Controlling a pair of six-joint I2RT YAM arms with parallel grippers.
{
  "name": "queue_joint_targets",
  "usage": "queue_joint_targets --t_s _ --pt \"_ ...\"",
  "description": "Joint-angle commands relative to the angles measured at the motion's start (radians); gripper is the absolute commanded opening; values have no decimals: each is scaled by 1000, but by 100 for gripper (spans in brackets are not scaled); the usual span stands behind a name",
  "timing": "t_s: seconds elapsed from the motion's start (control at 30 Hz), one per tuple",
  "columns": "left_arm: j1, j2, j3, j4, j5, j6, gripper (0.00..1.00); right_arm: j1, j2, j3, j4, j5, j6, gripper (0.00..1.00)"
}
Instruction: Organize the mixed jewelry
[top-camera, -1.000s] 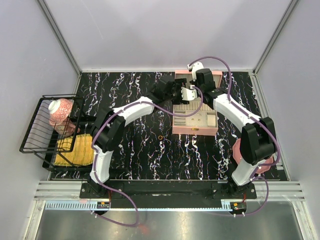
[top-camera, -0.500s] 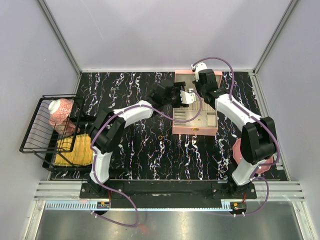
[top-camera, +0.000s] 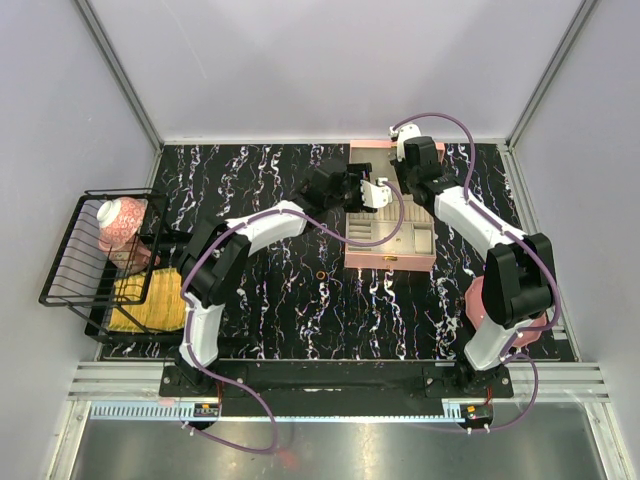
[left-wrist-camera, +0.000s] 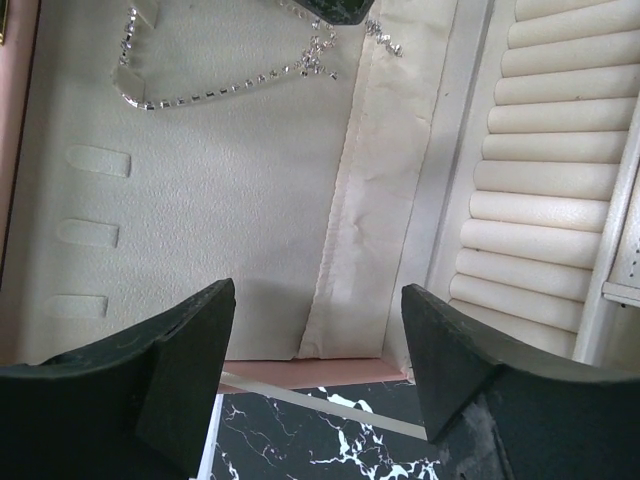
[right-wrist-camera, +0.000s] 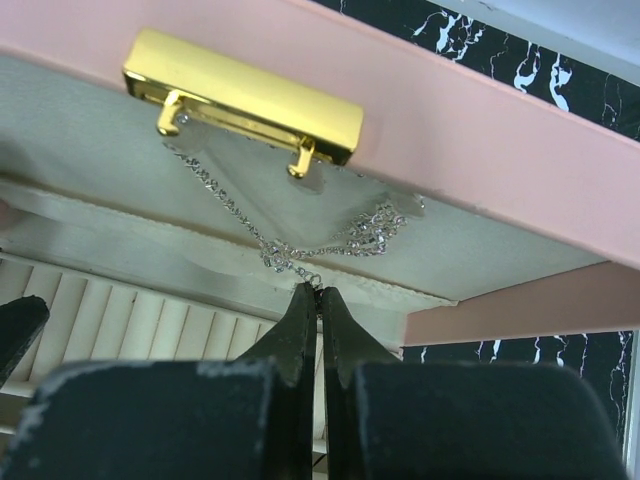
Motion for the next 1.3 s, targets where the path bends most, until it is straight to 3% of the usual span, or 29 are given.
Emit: queue_joint_targets --t_s 0.0,0.93,1.27 --pt "-3 11 49 68 -10 30 71 -8 -36 8 29 -23 22 0" --pt "2 96 55 146 -107 59 64 -13 -49 -6 37 -56 34 0" --pt "-7 24 -11 216 -122 52 64 -21 -44 -12 40 -64 38 0"
